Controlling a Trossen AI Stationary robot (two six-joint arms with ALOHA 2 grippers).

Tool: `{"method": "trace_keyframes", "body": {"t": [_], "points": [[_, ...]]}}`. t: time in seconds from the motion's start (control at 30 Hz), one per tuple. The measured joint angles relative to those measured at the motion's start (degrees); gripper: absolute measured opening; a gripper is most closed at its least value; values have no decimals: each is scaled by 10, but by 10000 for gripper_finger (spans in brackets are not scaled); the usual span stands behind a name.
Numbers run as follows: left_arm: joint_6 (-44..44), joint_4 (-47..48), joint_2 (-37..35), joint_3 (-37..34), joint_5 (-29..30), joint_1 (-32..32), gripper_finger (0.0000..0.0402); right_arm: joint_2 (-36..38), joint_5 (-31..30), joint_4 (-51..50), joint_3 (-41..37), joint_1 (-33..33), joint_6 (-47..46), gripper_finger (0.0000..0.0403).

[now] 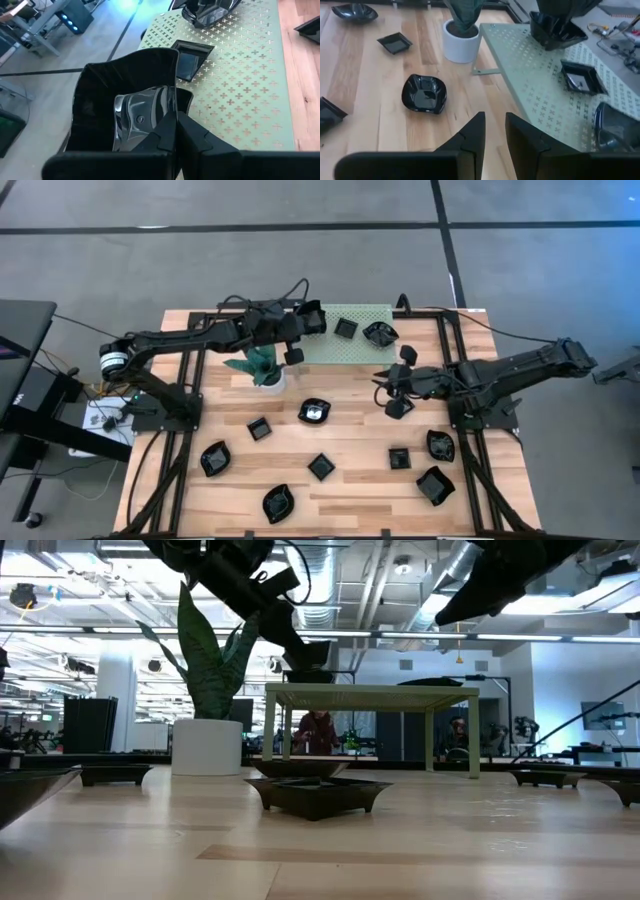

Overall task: Pick & Place Mini shaped plates
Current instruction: Stack the distorted square plate on top of the other distorted square plate on the shelf

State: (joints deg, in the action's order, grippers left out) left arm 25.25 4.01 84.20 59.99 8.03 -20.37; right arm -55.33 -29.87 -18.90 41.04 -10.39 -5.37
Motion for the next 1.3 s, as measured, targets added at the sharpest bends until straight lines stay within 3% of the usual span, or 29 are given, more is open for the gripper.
{"method": "trace_keyframes", "body": {"t": [0.77, 1.2, 1.3], "points": [[14, -4, 24, 0, 0, -4, 10, -2, 0, 13, 0, 0, 14, 70], [35, -2, 25, 0, 1, -2, 60, -2, 0, 12, 0, 0, 14, 70], [35, -4, 25, 0, 25, 2, 78, -2, 0, 12, 0, 0, 14, 70]]}}
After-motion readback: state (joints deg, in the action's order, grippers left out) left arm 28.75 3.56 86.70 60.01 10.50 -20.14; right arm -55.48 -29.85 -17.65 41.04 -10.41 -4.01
